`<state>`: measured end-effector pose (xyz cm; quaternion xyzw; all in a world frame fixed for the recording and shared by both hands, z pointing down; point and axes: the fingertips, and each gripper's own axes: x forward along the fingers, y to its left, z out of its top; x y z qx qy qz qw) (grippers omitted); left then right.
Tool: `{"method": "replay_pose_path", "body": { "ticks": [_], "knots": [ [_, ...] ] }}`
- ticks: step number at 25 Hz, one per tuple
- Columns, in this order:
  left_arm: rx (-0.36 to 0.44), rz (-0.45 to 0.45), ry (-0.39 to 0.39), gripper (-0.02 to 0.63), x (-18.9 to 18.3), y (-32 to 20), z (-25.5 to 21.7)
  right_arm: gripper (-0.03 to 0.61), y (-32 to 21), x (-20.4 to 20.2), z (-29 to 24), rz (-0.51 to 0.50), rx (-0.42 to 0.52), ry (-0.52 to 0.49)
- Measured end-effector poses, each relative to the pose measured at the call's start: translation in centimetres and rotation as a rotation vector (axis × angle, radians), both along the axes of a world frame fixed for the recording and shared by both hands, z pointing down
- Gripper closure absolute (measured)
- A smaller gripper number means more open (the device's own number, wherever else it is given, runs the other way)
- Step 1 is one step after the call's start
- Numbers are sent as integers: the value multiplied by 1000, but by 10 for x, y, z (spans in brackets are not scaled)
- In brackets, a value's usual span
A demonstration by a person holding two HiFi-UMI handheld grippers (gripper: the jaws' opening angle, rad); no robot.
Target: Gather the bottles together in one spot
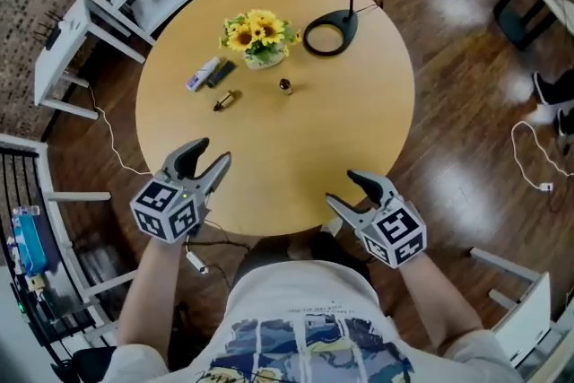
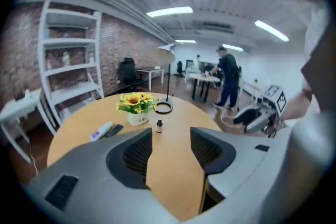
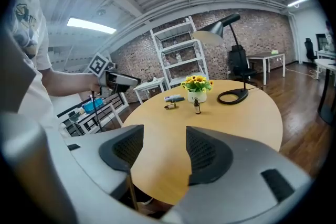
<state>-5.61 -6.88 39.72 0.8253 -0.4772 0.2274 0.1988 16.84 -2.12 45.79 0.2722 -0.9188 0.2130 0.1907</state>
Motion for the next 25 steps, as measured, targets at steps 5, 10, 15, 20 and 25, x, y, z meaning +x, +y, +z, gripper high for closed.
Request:
{"method": "replay_pose_path", "body": {
  "ticks": [5, 10, 15, 20, 25],
  "knots": [
    [-63, -226, 248, 387, -32, 90, 15, 304, 19, -14, -11, 17, 17, 42],
    [-116, -213, 251, 385, -59, 141, 30, 304, 51, -52, -26, 48, 20, 78],
    [-107, -219, 264, 384, -93, 169, 22, 304, 78, -92, -39, 62, 37, 119],
    [-58, -186, 280, 382, -121, 195, 17, 304, 102, -128, -44, 89, 56, 150],
    [-36, -145, 288, 367, -140, 210, 27, 304, 122, -149, -43, 123, 62, 167]
  ]
}}
